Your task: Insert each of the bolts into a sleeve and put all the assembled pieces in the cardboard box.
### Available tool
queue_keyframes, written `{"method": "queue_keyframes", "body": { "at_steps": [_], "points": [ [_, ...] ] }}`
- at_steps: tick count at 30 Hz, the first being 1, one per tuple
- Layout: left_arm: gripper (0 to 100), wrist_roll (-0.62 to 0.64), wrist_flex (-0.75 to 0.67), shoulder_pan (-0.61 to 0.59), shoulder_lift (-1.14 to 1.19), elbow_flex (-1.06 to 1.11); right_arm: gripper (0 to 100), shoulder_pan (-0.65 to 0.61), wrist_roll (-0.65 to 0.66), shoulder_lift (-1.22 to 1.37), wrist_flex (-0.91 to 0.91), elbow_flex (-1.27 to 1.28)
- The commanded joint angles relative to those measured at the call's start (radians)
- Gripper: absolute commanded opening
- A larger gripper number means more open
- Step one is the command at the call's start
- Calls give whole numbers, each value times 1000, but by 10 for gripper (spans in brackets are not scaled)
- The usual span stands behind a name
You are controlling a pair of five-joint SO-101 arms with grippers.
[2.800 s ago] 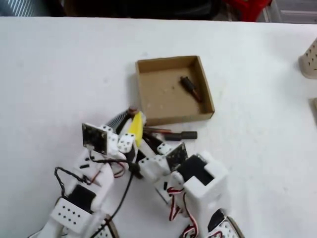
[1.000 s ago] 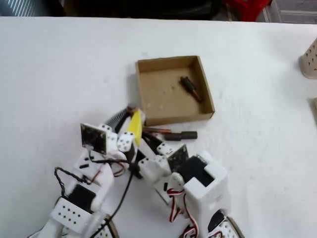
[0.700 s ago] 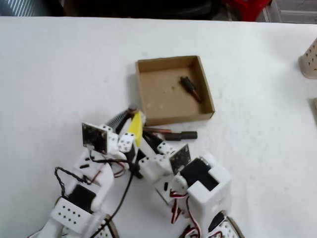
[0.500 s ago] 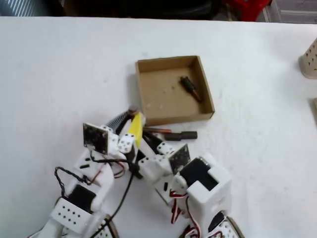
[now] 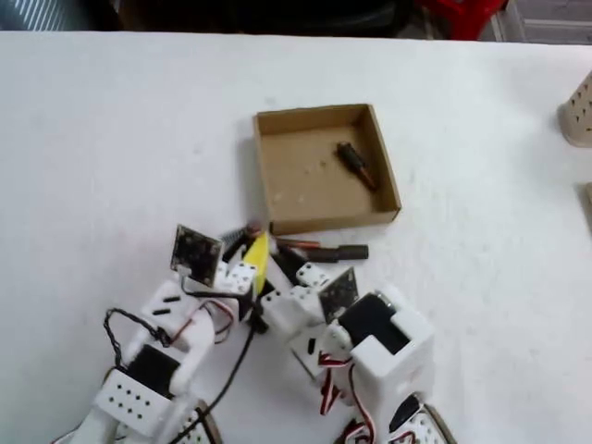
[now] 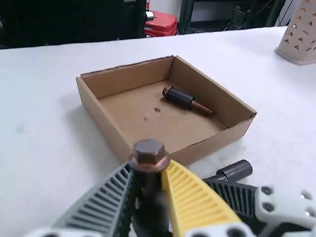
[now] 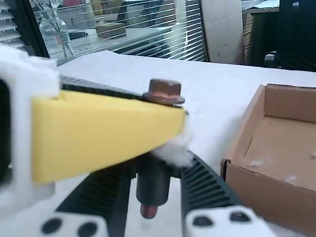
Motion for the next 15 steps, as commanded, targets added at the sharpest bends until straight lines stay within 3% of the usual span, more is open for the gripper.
{"method": "queue_keyframes", "body": {
  "at_steps": [1, 6, 9, 15],
  "points": [
    [23, -12, 12, 4, -13, -5, 15, 25, 0, -50, -18, 6],
    [41, -48, 71, 12, -16, -5, 15, 27, 0, -50, -18, 3],
    [148, -144, 106, 4, -16, -5, 15, 27, 0, -50, -18, 3],
    [345, -74, 118, 4, -18, -5, 15, 27, 0, -50, -18, 3]
  ]
}}
